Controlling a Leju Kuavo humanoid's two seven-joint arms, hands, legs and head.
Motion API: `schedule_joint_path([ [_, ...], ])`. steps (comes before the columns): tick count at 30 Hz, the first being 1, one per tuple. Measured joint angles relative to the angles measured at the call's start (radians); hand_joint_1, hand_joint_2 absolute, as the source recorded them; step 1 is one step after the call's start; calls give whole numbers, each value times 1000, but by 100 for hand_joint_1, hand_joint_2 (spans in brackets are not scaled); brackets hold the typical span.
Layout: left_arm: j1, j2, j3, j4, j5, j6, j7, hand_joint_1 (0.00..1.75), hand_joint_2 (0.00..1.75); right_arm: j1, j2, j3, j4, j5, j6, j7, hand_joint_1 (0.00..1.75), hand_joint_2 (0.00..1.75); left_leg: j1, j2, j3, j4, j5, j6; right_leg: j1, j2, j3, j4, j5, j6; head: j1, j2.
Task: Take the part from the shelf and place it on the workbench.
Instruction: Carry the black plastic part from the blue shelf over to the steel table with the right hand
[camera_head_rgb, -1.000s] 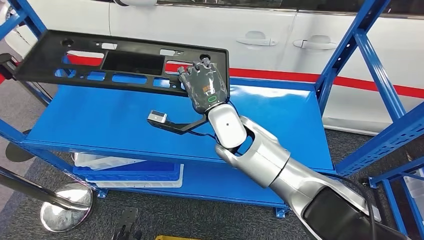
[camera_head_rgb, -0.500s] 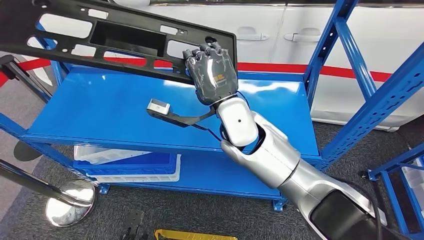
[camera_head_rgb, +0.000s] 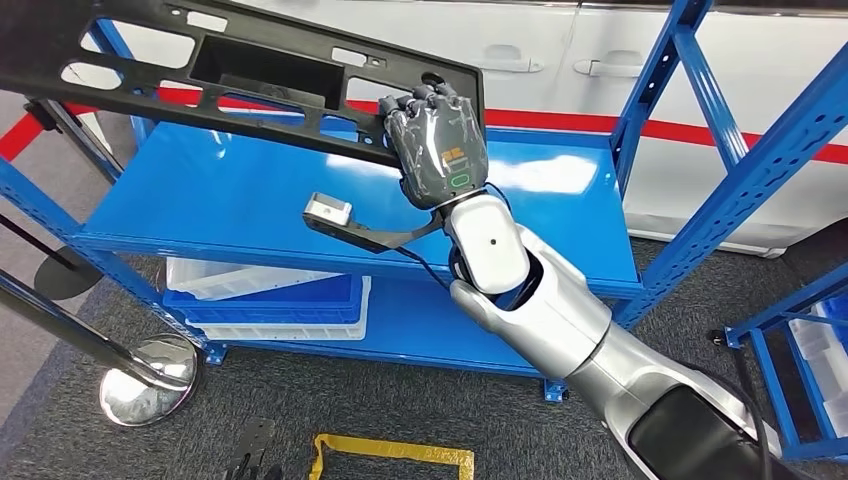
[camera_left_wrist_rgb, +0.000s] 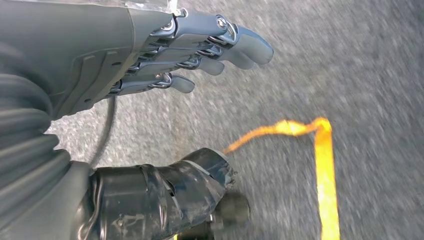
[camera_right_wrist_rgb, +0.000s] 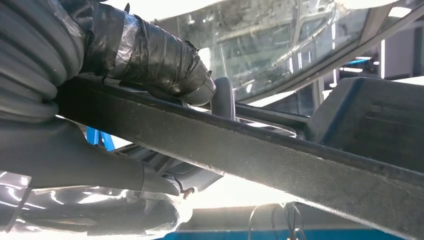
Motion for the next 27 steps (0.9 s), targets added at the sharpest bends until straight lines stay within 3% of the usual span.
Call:
schedule_joint_path([
  [1, 0, 0, 0, 0, 0, 0, -1, 0, 175, 2, -1, 0, 0, -3, 0, 0, 175, 175, 1, 0, -14, 4, 8, -2, -2, 0, -1, 42, -5, 4, 0, 0],
  [2, 1, 0, 0, 0, 0, 0, -1, 0, 175, 4, -1, 0, 0, -6, 0, 0, 175, 175, 3, 0, -30, 10, 15, -4, -4, 0, 12, 53, 11, 8, 0, 0],
  [4, 1, -2, 0, 0, 0, 0, -1, 0, 175, 5, -1, 0, -1, -7, 0, 0, 175, 175, 7, 0, -63, 31, 26, -13, -11, 0, 86, -23, 59, 17, 0, 0],
  [5, 1, -2, 0, 0, 0, 0, -1, 0, 175, 5, -1, 0, -2, -7, 0, 0, 175, 175, 8, 0, -80, 45, 29, -18, -12, 0, 131, -88, 62, 20, 1, 0],
  [7, 2, -2, 0, 0, 0, 1, -2, 0, 175, 5, -2, 0, -7, -8, 0, -2, 175, 175, 9, -2, -105, 67, 37, -32, -9, 4, 182, -173, 45, 15, 2, 0],
  [10, 4, -2, 0, 1, 0, 1, -3, 0, 175, 6, -4, 0, -10, -8, 1, -4, 175, 175, 12, -4, -122, 73, 51, -52, -4, 4, 169, -185, 53, -9, 3, 0],
  [11, 5, -2, 0, 1, 0, 1, -4, 0, 175, 6, -4, 0, -10, -8, 1, -5, 175, 175, 14, -4, -131, 84, 35, -56, -4, 3, 160, -186, 63, -18, 1, 0],
  [12, 5, -2, 0, 2, 0, 1, -4, 0, 175, 6, -4, 0, -11, -8, 1, -5, 175, 175, 15, -4, -144, 113, 1, -61, -5, 1, 149, -188, 75, -26, -1, 0],
  [14, 5, -3, 0, 2, 1, 1, -5, 0, 175, 5, -4, 0, -11, -8, 2, -7, 175, 175, 17, -3, -173, 222, -97, -68, -2, -1, 124, -188, 97, -36, -4, 0],
  [15, 5, -3, 0, 2, 1, 0, -6, 0, 175, 5, -4, 0, -11, -8, 2, -7, 175, 175, 17, -3, -184, 284, -131, -70, 1, -2, 111, -188, 108, -40, -4, 0],
  [16, 4, -4, 0, 2, 1, 0, -7, 0, 175, 6, -4, 0, -11, -8, 2, -8, 175, 175, 17, -3, -186, 329, -141, -69, 5, -2, 97, -188, 118, -42, -4, 0],
  [18, 4, -4, 0, 2, 1, 0, -8, 0, 175, 6, -4, 0, -11, -9, 2, -9, 175, 175, 15, -4, -147, 336, -106, -60, 13, -2, 69, -188, 141, -44, -4, 0],
  [19, 2, -4, 0, 2, 1, 0, -8, 0, 175, 5, -5, 0, -11, -10, 2, -9, 175, 175, 11, -4, -104, 292, -82, -50, 16, -2, 57, -188, 152, -44, -4, 0],
  [20, 0, -3, 0, 2, 1, 0, -8, 0, 175, 5, -4, 0, -12, -13, 2, -9, 175, 175, 6, -4, -51, 226, -77, -39, 18, -1, 47, -188, 162, -44, -4, 0],
  [22, -6, -2, 0, 2, 1, 0, -9, 0, 175, 4, -5, 0, -14, -20, 2, -9, 175, 175, -7, -4, 40, 94, -96, -23, 16, -3, 38, -192, 182, -38, -3, 0],
  [23, -8, -1, 0, 2, 1, 0, -9, 0, 175, 4, -5, 0, -14, -24, 1, -10, 175, 175, -13, -5, 61, 56, -103, -19, 12, -4, 37, -198, 193, -33, -4, 0],
  [25, -8, -1, 0, 2, 4, 0, -9, 0, 175, 4, -5, 0, -14, -32, 1, -11, 175, 175, -19, -5, 62, 26, -78, -12, 5, -5, 35, -216, 215, -22, -6, 0],
  [26, -8, -1, 0, 2, 5, 0, -9, 0, 175, 4, -6, 0, -14, -38, -1, -11, 175, 175, -19, -2, 59, 10, -60, -6, 3, -4, 31, -218, 208, -18, -7, 0],
  [27, -8, -1, 0, 2, 7, 0, -8, 0, 175, 4, -6, 0, -14, -47, -2, -12, 175, 175, -16, 1, 53, -4, -40, 0, 3, -3, 23, -204, 181, -15, -6, 0],
])
